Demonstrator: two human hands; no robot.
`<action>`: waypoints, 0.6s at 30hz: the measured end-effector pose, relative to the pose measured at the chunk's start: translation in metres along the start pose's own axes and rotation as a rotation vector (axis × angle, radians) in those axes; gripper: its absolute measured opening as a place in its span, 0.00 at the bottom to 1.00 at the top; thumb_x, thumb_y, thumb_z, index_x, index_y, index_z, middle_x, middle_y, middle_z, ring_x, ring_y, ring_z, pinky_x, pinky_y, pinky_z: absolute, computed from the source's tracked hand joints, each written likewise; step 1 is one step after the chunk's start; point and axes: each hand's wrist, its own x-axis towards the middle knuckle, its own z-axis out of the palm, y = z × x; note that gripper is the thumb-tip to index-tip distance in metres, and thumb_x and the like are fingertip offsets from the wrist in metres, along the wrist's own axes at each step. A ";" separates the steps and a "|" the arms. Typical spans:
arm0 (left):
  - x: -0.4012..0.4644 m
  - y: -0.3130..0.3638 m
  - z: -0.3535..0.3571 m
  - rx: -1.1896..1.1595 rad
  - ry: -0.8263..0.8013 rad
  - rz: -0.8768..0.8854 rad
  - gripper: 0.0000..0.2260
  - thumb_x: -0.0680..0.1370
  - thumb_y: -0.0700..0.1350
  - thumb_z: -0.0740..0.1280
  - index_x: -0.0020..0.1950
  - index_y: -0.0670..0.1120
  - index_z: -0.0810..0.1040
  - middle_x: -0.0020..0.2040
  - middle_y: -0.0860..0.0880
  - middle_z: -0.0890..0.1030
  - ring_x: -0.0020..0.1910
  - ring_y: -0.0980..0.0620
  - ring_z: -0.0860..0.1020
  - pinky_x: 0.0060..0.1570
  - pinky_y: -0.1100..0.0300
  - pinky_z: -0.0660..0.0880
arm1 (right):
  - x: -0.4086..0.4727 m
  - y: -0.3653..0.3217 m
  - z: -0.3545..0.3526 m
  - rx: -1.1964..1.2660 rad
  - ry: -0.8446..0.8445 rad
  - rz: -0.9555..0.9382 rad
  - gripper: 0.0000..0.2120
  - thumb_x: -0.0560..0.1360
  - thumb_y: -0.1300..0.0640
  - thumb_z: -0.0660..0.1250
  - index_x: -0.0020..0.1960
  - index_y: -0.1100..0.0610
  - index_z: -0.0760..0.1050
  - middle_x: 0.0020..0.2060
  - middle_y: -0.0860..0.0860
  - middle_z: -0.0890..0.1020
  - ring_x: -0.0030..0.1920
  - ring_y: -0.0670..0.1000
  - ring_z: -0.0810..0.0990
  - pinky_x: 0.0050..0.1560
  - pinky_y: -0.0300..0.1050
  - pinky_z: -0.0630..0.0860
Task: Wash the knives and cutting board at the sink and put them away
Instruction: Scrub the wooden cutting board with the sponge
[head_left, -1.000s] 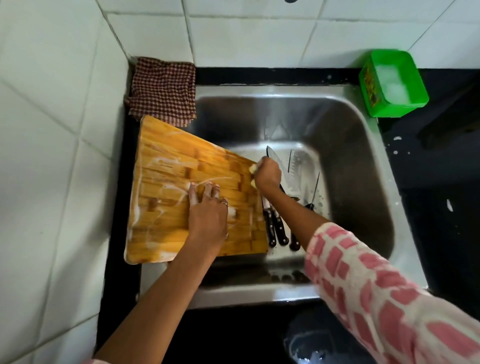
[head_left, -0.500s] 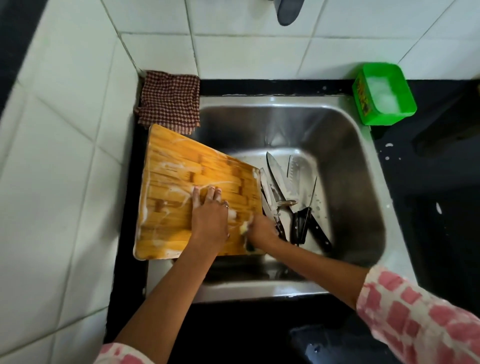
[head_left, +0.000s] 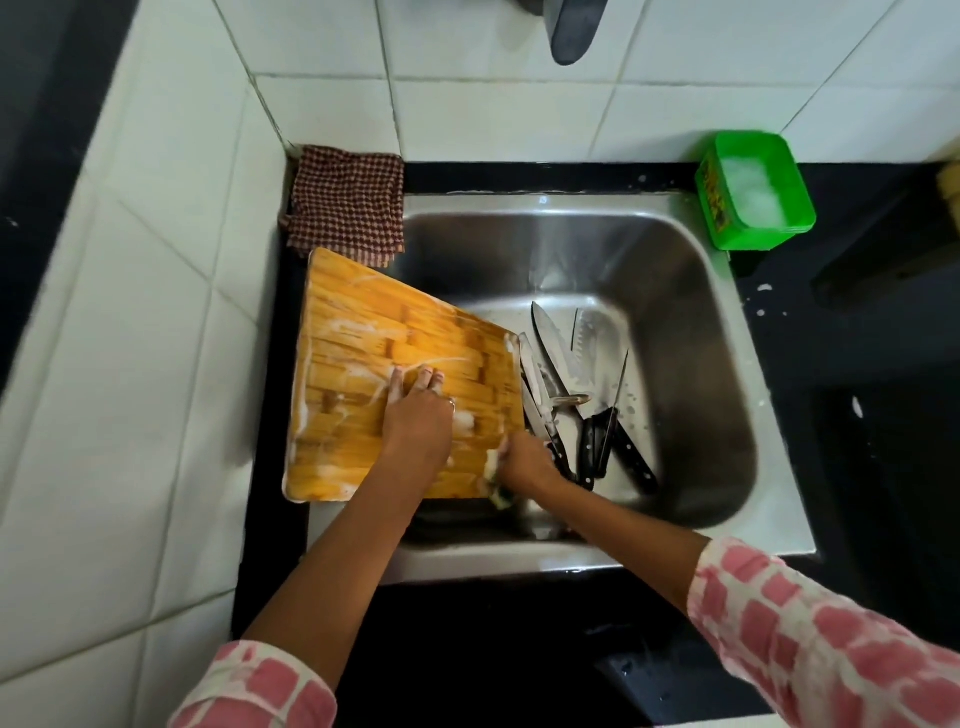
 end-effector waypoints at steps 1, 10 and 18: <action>-0.001 -0.002 0.000 -0.002 0.005 0.006 0.24 0.79 0.47 0.61 0.74 0.50 0.61 0.78 0.46 0.50 0.77 0.48 0.46 0.72 0.42 0.43 | 0.004 0.001 -0.005 -0.026 0.011 0.030 0.03 0.75 0.61 0.65 0.48 0.59 0.74 0.43 0.52 0.78 0.43 0.52 0.79 0.42 0.44 0.77; -0.009 -0.019 -0.017 -0.019 0.021 0.057 0.19 0.79 0.42 0.57 0.71 0.48 0.68 0.76 0.45 0.58 0.76 0.48 0.51 0.73 0.46 0.46 | -0.018 -0.029 0.011 0.029 -0.063 -0.014 0.03 0.75 0.61 0.66 0.46 0.57 0.71 0.48 0.54 0.79 0.46 0.52 0.79 0.46 0.42 0.78; -0.067 -0.048 -0.007 -0.259 0.381 -0.407 0.24 0.74 0.53 0.66 0.69 0.49 0.69 0.77 0.43 0.51 0.76 0.44 0.46 0.72 0.44 0.43 | -0.060 -0.090 0.026 0.199 0.101 -0.139 0.05 0.75 0.56 0.65 0.50 0.54 0.75 0.49 0.54 0.81 0.49 0.54 0.80 0.44 0.41 0.76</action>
